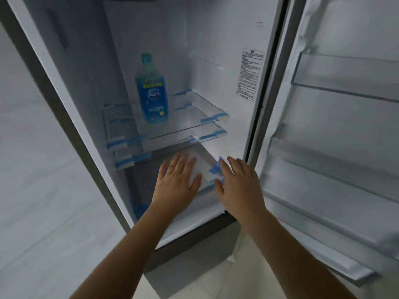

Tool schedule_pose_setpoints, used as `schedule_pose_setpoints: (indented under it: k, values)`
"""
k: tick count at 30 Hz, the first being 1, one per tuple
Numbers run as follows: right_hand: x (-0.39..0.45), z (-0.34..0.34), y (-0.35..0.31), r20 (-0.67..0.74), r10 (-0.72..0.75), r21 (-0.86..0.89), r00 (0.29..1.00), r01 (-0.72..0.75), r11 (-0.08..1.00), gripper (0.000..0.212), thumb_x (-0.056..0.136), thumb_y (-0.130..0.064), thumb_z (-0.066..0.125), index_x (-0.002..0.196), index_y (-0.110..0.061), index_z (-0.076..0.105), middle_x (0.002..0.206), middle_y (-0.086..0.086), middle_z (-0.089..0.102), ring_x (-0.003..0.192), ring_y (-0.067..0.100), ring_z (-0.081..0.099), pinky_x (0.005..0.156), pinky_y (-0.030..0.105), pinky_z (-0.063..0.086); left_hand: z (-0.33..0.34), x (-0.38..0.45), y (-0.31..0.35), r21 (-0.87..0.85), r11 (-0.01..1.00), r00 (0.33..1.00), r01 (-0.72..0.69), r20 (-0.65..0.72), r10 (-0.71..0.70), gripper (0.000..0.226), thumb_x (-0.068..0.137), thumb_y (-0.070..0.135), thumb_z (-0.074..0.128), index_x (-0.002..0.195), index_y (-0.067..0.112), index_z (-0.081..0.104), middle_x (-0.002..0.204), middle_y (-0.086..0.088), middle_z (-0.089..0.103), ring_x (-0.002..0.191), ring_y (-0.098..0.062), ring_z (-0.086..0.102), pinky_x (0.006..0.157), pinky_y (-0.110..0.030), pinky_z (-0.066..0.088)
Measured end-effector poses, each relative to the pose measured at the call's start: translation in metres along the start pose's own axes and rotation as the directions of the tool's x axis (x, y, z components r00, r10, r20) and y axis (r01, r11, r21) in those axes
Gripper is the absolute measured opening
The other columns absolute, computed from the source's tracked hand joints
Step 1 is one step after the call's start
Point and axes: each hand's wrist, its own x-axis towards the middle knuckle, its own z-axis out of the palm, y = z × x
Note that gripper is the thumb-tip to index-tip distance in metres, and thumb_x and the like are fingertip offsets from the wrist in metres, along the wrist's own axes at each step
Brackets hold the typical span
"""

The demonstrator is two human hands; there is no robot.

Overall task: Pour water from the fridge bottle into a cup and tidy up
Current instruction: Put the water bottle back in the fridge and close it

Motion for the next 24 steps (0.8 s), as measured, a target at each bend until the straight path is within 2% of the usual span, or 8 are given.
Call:
schedule_pose_setpoints:
  k: [2,4,9,12,15,18,21,24]
  values:
    - [-0.026,-0.005,0.014,0.05,0.082,-0.036,0.995,-0.08,0.996,0.058,0.097,-0.045,0.049,0.148,-0.019,0.037,0.153,0.006,0.039,0.142,0.027,0.033,0.116,0.042,0.024,0.009,-0.004,0.02,-0.052,0.997,0.997,-0.049,0.061,0.052,0.062,0.102,0.055,0.017,0.157,0.029,0.014,0.166,0.004,0.008,0.153,-0.014,-0.003,0.124,-0.042,-0.003]
    - [-0.051,-0.013,0.033,0.061,0.156,-0.083,0.986,-0.15,0.985,0.058,0.098,-0.045,0.046,0.149,-0.019,0.035,0.154,0.006,0.038,0.143,0.027,0.032,0.117,0.041,0.022,0.017,-0.008,0.045,-0.107,0.986,0.988,-0.125,0.079,0.134,0.059,0.103,0.054,0.02,0.157,0.029,0.015,0.166,0.004,0.008,0.153,-0.015,-0.002,0.124,-0.042,-0.002]
    - [-0.105,-0.028,0.082,0.059,0.342,-0.15,0.938,-0.331,0.932,0.058,0.099,-0.045,0.043,0.15,-0.019,0.034,0.156,0.006,0.033,0.145,0.028,0.028,0.119,0.042,0.018,0.04,-0.016,0.112,-0.159,0.933,0.937,-0.322,0.086,0.338,0.081,0.088,0.062,-0.004,0.157,0.027,0.02,0.165,0.001,0.016,0.153,-0.017,0.007,0.124,-0.044,0.003]
    - [-0.137,-0.03,0.107,0.079,0.434,-0.166,0.897,-0.418,0.893,0.059,0.1,-0.045,0.038,0.153,-0.019,0.027,0.159,0.005,0.027,0.147,0.027,0.023,0.12,0.041,0.016,0.063,-0.027,0.146,-0.203,0.898,0.901,-0.389,0.117,0.417,0.085,0.085,0.063,-0.006,0.156,0.026,0.022,0.165,0.001,0.019,0.153,-0.017,0.011,0.123,-0.041,0.003]
    - [-0.17,-0.028,0.133,0.098,0.525,-0.193,0.846,-0.501,0.844,0.06,0.101,-0.044,0.036,0.154,-0.02,0.021,0.16,0.004,0.024,0.148,0.024,0.02,0.119,0.038,0.014,0.086,-0.036,0.17,-0.2,0.861,0.852,-0.467,0.159,0.499,0.074,0.094,0.06,0.003,0.157,0.025,0.019,0.165,0.002,0.017,0.153,-0.016,0.007,0.121,-0.037,-0.003]
    - [-0.2,-0.027,0.158,0.113,0.599,-0.202,0.793,-0.572,0.795,0.061,0.1,-0.045,0.037,0.154,-0.02,0.02,0.16,0.003,0.023,0.148,0.022,0.02,0.119,0.038,0.016,0.107,-0.04,0.199,-0.222,0.835,0.807,-0.503,0.225,0.546,0.06,0.104,0.05,0.023,0.158,0.025,0.013,0.166,0.003,0.011,0.153,-0.014,0.001,0.12,-0.035,-0.006]
    - [-0.224,-0.027,0.178,0.119,0.637,-0.202,0.762,-0.609,0.767,0.062,0.1,-0.043,0.039,0.154,-0.019,0.02,0.16,0.004,0.023,0.147,0.023,0.021,0.119,0.039,0.016,0.126,-0.043,0.232,-0.243,0.806,0.765,-0.539,0.26,0.59,0.062,0.105,0.048,0.027,0.159,0.024,0.009,0.167,0.002,0.008,0.153,-0.014,0.0,0.122,-0.037,-0.001]
    - [-0.24,-0.025,0.2,0.123,0.638,-0.211,0.76,-0.609,0.765,0.062,0.1,-0.041,0.04,0.154,-0.018,0.02,0.16,0.006,0.023,0.147,0.024,0.022,0.119,0.039,0.016,0.143,-0.044,0.262,-0.235,0.786,0.733,-0.573,0.283,0.619,0.064,0.105,0.048,0.028,0.159,0.023,0.005,0.167,0.002,0.004,0.153,-0.015,-0.001,0.123,-0.038,0.001]
